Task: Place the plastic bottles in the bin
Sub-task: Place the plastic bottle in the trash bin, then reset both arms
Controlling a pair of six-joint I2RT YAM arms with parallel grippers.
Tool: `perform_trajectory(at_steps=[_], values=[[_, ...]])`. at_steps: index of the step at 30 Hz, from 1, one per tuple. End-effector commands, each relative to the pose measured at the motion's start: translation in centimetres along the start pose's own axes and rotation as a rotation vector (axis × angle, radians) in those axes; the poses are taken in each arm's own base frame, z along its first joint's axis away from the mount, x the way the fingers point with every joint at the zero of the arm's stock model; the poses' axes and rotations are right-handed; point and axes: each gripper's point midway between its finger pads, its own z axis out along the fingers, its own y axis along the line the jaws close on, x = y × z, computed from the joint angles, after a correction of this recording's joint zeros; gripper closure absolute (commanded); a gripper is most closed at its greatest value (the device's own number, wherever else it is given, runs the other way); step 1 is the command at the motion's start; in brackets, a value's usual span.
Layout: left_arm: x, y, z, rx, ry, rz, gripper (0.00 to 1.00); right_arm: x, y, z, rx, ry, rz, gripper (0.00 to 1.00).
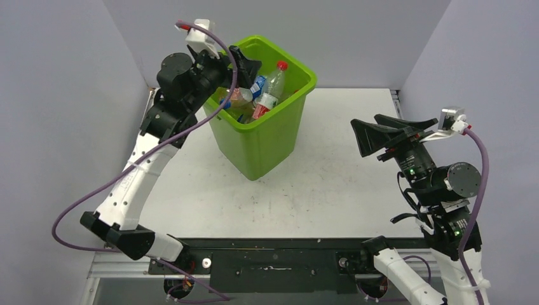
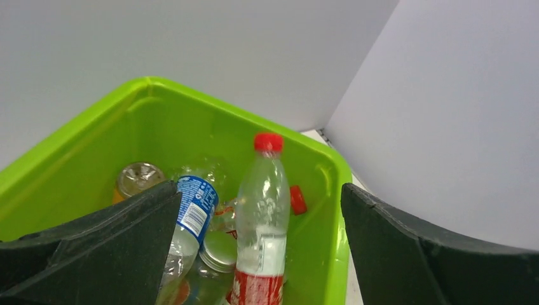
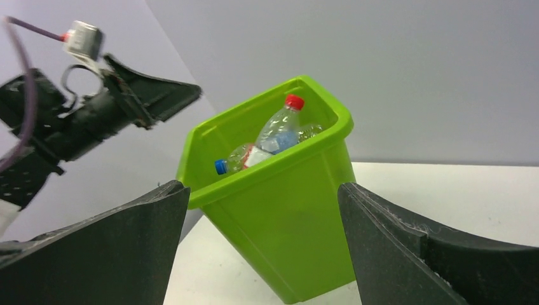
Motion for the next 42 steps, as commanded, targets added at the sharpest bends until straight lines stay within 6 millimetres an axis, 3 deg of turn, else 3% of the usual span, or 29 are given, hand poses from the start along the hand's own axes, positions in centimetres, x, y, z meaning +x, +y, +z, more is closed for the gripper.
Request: perform_trajectory(at_steps=[1, 5, 8, 13, 17, 21, 25, 34, 37, 42], values=[[-9.9, -1.4, -7.5, -0.04, -0.28, -0.033, 0.04, 0.8, -1.1, 0.4, 0.034, 0.001, -0.006, 0.1], [-11.0, 0.8, -12.8, -0.184, -0.327, -0.045, 0.04, 2.9, -3.4, 0.3, 0.122, 0.026, 0.014, 0.1], [-9.2, 3.6, -16.9, -0.332, -0.305, -0.04, 0.04, 4.5, -5.7, -0.1, 0.226, 0.042, 0.042, 0.1], [-0.9, 7.9, -21.3, -0.508, -0.143, -0.056, 0.04, 8.3, -9.1, -0.6, 0.359, 0.105, 0.066, 0.1], [7.3, 11.2, -23.4, -0.649, 0.032, -0.074, 0.04, 10.2, -11.1, -1.5, 0.438, 0.119, 0.065, 0.1], [13.9, 13.2, -24.5, -0.716, 0.185, -0.075, 0.04, 11.6, -13.1, -2.5, 0.517, 0.126, 0.048, 0.1], [18.1, 14.4, -25.5, -0.75, 0.259, -0.073, 0.04, 12.7, -14.0, -3.0, 0.547, 0.143, 0.03, 0.1], [22.3, 15.6, -26.0, -0.768, 0.299, -0.082, 0.04, 14.8, -15.6, -4.2, 0.597, 0.183, -0.003, 0.1], [23.5, 15.9, -25.8, -0.772, 0.329, -0.071, 0.04, 14.7, -16.2, -4.8, 0.659, 0.145, 0.071, 0.1], [23.4, 16.7, -25.7, -0.816, 0.294, -0.066, 0.04, 15.2, -16.5, -4.8, 0.702, 0.096, 0.202, 0.1]])
